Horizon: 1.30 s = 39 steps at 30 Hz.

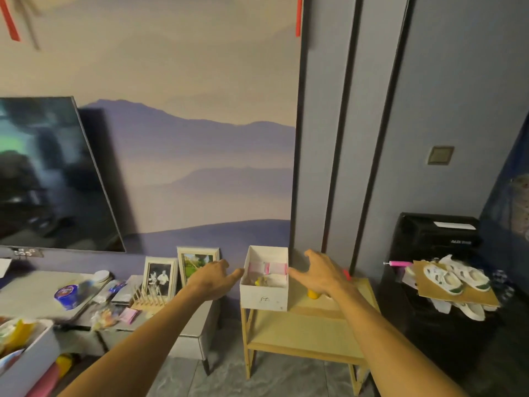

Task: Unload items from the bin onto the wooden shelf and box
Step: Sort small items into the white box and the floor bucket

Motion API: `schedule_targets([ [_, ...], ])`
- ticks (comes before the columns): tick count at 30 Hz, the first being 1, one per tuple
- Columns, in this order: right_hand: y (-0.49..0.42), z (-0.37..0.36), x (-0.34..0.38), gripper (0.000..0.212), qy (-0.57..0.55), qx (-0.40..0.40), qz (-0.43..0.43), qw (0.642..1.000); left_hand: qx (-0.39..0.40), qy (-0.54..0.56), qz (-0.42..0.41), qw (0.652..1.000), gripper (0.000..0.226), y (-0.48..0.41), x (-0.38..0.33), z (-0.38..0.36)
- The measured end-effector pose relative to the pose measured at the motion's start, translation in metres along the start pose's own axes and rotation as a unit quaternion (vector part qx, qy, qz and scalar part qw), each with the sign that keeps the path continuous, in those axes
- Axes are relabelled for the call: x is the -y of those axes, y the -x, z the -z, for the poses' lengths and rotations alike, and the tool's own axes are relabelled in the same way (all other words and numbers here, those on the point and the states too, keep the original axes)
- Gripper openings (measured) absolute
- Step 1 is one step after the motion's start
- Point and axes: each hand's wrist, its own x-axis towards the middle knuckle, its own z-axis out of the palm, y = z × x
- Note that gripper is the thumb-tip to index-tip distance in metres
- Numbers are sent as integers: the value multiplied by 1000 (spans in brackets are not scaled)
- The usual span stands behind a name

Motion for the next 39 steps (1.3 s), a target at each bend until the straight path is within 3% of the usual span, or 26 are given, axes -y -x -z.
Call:
schedule_targets([
  [11,-215,-52,-27,62,-31,57,18,998,67,46,38,996,81,-200,-10,-39],
  [21,-375,-157,-53,75,-34,154,-52,986,198,141,67,968,70,-356,14,-127],
  [24,-414,-207,-69,80,-14,205,-50,977,217,131,91,963,82,-392,27,-168],
  [29,-472,-267,-95,88,56,251,-14,966,268,126,38,954,101,-426,50,-256],
  [32,-510,-310,-114,92,86,271,14,959,239,77,37,967,108,-439,50,-285],
  [39,-535,-395,-139,115,178,302,49,935,317,-65,51,945,129,-452,51,-343],
])
